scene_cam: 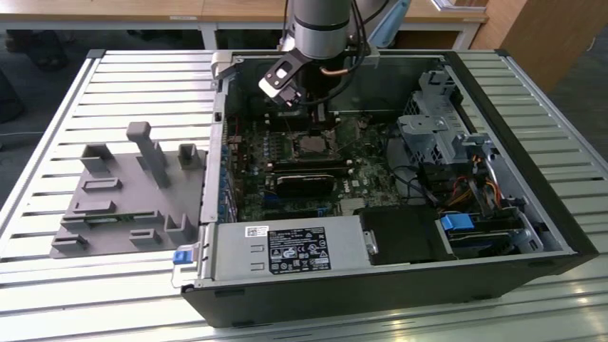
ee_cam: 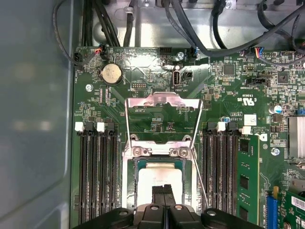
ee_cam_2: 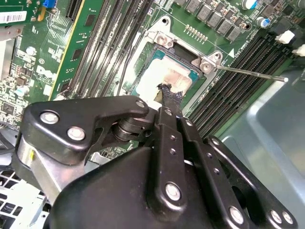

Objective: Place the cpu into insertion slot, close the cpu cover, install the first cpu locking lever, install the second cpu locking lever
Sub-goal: 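Close the cpu cover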

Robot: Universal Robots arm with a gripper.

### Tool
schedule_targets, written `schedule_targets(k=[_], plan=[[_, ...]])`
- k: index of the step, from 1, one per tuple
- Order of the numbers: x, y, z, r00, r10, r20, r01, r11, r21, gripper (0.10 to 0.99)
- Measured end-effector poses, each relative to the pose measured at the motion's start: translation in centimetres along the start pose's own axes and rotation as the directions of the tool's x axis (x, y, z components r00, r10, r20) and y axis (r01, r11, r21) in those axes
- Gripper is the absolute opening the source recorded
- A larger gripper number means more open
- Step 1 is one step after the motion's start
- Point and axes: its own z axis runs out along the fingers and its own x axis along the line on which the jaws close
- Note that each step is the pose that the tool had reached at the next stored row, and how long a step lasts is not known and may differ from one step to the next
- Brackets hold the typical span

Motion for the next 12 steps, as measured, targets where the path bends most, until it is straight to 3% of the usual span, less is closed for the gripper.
schedule_targets(k=[12], plan=[[-0.01, 0.11, -1.75, 1.0000, 0.000, 0.0003, 0.000, 1.0000, 0.005, 0.106]])
